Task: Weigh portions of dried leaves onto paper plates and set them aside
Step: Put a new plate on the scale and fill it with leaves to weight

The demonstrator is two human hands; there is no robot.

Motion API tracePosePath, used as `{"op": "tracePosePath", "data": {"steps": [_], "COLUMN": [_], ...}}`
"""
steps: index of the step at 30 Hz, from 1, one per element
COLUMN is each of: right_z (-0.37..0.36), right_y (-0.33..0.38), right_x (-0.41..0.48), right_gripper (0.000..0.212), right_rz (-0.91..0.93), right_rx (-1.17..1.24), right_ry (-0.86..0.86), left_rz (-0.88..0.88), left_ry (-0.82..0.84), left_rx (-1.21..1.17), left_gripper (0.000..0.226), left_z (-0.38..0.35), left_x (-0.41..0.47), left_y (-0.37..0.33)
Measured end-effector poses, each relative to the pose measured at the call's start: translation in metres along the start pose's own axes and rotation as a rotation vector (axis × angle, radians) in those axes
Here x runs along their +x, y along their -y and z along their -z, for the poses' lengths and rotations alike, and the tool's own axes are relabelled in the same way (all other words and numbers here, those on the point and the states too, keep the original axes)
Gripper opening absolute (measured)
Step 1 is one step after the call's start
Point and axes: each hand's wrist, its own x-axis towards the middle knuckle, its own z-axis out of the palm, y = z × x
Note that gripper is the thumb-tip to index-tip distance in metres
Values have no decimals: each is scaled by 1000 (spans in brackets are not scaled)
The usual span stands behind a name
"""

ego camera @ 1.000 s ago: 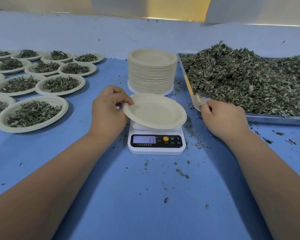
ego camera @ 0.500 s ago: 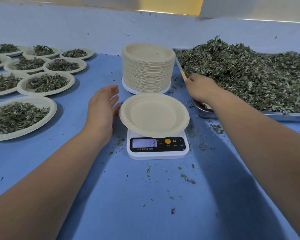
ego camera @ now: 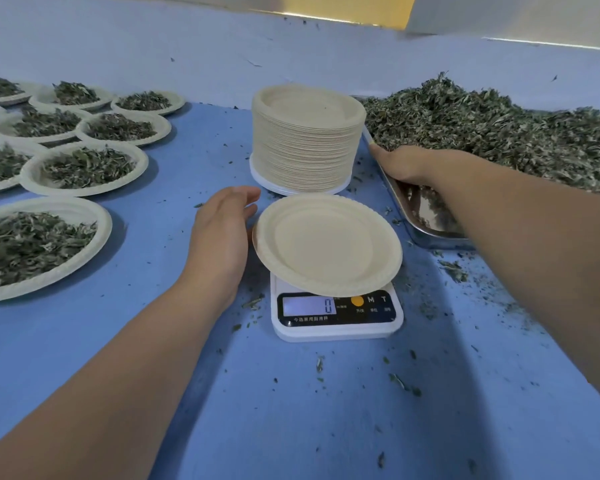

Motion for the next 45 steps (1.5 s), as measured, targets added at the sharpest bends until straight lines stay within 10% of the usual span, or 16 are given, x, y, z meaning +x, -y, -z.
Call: {"op": "tracePosePath", "data": {"steps": [13,20,25,45], "right_z": [9,6,-31,-26], "right_y": [-33,-53,-46,-53], "right_x": [-106,-134,-137,-125], "right_gripper": [94,49,68,45], "right_rz": [165,368,178,174], "right_rx": [-216,-157,-125,163], "right_ry": [164,-391,-161,-633], "left_rz": [-74,-56,-30,-88], "left_ry": [8,-19,-15,41], "left_rx": [131,70,57,145], "left_gripper": [33,29,28,19], "left_z": [-1,1,0,2], "left_x": [-4,-7,-13,-18], "left_y": [-4,-3,-8,-11]}}
